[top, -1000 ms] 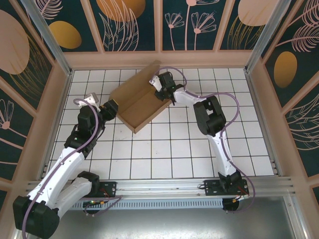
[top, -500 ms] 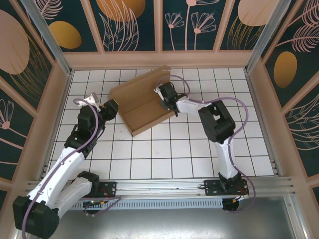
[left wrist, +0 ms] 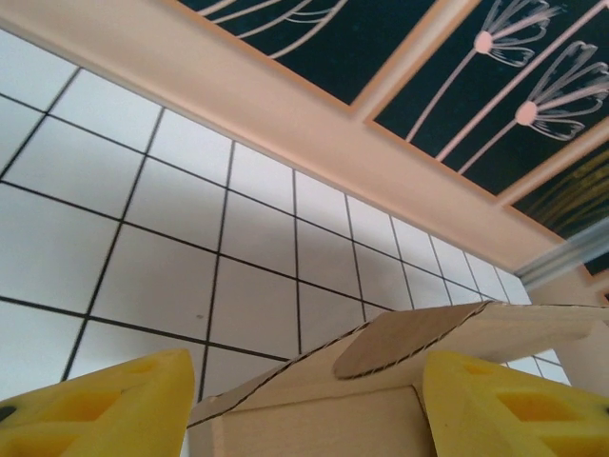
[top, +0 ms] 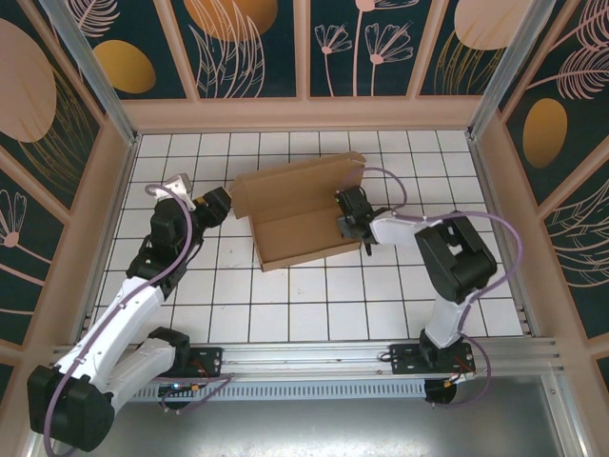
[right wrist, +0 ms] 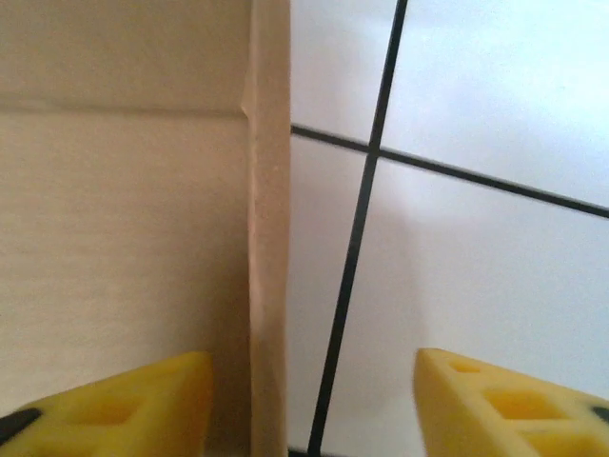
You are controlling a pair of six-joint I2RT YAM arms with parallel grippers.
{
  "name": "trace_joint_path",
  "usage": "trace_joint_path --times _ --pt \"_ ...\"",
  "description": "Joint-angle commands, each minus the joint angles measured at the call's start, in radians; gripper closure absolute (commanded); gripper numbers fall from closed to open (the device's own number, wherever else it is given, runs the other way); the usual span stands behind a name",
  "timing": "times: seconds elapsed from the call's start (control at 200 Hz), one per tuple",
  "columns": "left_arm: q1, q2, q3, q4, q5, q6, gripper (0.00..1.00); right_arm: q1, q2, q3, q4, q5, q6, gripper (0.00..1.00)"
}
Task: Fold the paper box
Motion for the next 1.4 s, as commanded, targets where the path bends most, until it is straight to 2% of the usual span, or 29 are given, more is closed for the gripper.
trace_joint_path --times 0.0,0.075,0.125,0.205,0.245,0.275,0.32,0.375,0.48,0.596,0.691,0.771,0.911,0.976,1.266,1.396 --pt "-0.004 0.014 0.033 0.051 0.067 0.074 0.33 -0.061 -0.217 -0.075 0.201 -0.143 0.083 0.37" --pt "-0.005 0.018 0.068 -0.009 0.041 0.099 0.33 -0.090 -0.347 -0.157 0.315 -0.172 0.074 0.38" --pt "-0.006 0.014 0.084 -0.050 -0.032 0.049 0.39 -0.105 -0.420 -0.218 0.429 -0.185 0.038 0.38" --pt "-0.005 -0.032 0.064 -0.058 -0.184 -0.015 0.50 -0.133 -0.470 -0.317 0.641 -0.263 -0.115 0.42" --pt "-0.005 -0.069 0.024 -0.008 -0.210 -0.023 0.54 -0.134 -0.472 -0.345 0.690 -0.288 -0.222 0.44" --pt "-0.006 -0.099 -0.019 0.074 -0.184 0.039 0.54 -0.135 -0.475 -0.340 0.684 -0.301 -0.298 0.43" --pt "-0.006 -0.139 -0.064 0.169 -0.102 0.201 0.50 -0.144 -0.476 -0.309 0.663 -0.317 -0.342 0.42" --pt "-0.005 -0.166 -0.069 0.170 -0.016 0.341 0.46 -0.187 -0.484 -0.295 0.701 -0.390 -0.325 0.40" --pt "-0.005 -0.179 -0.100 0.173 0.087 0.552 0.45 -0.275 -0.469 -0.345 0.927 -0.554 -0.337 0.38" --pt "-0.004 -0.160 -0.164 0.228 0.066 0.660 0.43 -0.399 -0.405 -0.299 0.930 -0.891 -0.457 0.38" --pt "0.003 -0.138 -0.194 0.255 0.089 0.705 0.42 -0.497 -0.344 -0.265 0.941 -1.077 -0.424 0.39" --pt "0.013 -0.110 -0.228 0.301 0.127 0.782 0.41 -0.505 -0.280 -0.211 0.847 -1.160 -0.513 0.39" --pt "0.077 -0.015 -0.247 0.378 0.150 0.807 0.40 -0.486 -0.161 -0.115 0.742 -1.206 -0.579 0.39" --pt "0.091 0.025 -0.242 0.387 0.163 0.834 0.40 -0.469 -0.110 -0.062 0.643 -1.190 -0.664 0.39" --pt "0.164 0.200 -0.207 0.492 0.381 0.936 0.43 -0.468 0.031 0.063 0.557 -1.150 -0.723 0.39" --pt "0.171 0.282 -0.143 0.464 0.459 0.989 0.43 -0.470 0.078 0.109 0.512 -1.164 -0.745 0.41"
